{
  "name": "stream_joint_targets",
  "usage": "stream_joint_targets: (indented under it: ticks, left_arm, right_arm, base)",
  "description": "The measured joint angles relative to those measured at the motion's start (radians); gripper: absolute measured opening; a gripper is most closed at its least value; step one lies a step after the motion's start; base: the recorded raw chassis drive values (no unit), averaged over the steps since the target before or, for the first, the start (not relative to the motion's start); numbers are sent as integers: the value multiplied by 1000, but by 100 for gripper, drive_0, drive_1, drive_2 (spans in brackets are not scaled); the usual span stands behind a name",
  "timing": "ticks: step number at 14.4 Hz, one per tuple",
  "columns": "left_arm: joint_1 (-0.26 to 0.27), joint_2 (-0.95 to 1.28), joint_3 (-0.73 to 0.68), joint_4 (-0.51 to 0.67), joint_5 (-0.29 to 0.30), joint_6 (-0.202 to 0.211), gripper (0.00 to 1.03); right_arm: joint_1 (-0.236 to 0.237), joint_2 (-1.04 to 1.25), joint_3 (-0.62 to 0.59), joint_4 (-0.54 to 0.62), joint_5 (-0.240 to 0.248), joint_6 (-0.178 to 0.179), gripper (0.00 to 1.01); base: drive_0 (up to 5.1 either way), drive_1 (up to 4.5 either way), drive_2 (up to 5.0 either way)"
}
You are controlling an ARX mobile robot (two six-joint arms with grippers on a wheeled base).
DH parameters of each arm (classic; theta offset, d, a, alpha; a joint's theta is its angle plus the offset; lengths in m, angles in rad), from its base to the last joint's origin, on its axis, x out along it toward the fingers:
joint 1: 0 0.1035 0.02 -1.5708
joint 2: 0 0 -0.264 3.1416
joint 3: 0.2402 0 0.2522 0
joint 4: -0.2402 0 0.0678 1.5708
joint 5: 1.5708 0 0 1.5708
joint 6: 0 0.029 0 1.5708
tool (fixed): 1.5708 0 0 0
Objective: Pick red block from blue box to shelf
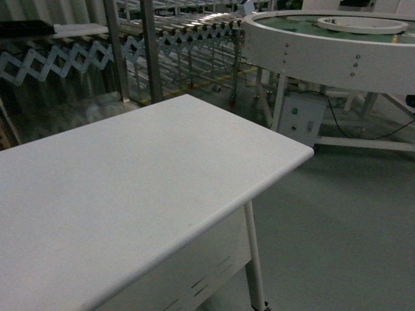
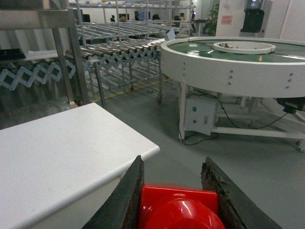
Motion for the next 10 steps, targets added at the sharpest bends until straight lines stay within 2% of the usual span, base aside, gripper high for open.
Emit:
stream_joint_targets:
  ticks: [10]
  left_arm:
    - [-1, 0, 0, -1, 0, 0, 98]
  right_arm:
    - [-1, -2, 0, 0, -3, 0, 28]
  base:
    - [114, 53, -665]
